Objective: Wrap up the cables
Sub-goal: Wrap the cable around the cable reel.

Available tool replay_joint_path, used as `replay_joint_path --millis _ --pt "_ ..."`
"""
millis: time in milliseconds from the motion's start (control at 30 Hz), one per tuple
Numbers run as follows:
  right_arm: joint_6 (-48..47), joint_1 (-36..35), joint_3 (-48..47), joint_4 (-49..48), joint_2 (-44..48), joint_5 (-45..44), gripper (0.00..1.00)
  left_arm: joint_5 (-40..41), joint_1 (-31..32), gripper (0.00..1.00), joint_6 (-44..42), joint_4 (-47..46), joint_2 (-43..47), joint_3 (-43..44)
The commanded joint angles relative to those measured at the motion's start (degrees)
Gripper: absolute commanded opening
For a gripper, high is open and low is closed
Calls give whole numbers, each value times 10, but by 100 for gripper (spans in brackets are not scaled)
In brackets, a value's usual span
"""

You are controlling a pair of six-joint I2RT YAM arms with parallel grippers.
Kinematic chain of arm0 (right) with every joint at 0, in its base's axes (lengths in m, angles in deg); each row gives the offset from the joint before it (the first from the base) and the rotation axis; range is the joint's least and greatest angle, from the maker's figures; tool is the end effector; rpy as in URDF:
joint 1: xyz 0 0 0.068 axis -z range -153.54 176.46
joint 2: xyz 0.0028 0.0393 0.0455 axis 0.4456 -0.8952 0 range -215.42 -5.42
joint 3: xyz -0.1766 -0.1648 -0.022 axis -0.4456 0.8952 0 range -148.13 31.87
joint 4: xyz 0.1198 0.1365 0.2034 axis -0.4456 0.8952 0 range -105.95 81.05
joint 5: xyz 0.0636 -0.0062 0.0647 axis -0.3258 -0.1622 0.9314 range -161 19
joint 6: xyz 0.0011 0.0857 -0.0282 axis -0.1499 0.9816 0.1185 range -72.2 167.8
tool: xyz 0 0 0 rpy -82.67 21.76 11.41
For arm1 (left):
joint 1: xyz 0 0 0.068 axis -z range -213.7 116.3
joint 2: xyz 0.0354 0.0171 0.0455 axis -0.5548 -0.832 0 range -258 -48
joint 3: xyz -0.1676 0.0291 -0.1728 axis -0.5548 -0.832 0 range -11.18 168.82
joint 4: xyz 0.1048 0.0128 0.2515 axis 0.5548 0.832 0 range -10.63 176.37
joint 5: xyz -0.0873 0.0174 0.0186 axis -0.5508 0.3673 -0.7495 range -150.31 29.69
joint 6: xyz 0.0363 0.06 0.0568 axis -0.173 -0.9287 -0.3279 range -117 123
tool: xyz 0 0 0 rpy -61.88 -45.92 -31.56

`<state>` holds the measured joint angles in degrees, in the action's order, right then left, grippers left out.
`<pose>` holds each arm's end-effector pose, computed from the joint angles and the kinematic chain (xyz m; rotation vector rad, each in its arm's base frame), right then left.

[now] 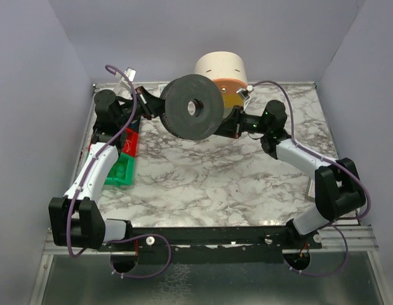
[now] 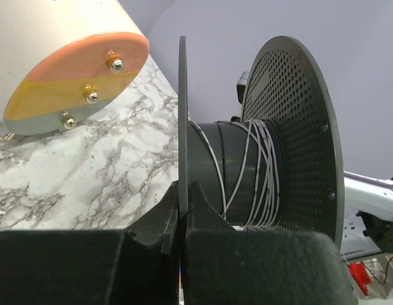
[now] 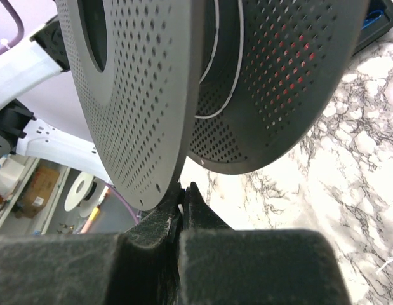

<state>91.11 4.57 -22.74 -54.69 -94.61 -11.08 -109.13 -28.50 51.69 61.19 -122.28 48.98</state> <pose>0.3232 0.2051 0.2579 -0.6465 1.6766 1.6266 0.3407 -0.0920 0.3419 0.1249 1.6902 -1.3574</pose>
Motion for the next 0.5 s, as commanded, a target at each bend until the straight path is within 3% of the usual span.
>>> replay_joint_path --millis 0,367,467 --pt "38 18 -17 -47 -15 48 0 -37 -2 0 17 -42 21 -2" --pt "30 29 -81 -37 -55 92 1 -67 10 0 17 -42 13 -14" --pt "40 36 -94 -42 -61 96 6 -71 12 0 17 -42 11 -17"
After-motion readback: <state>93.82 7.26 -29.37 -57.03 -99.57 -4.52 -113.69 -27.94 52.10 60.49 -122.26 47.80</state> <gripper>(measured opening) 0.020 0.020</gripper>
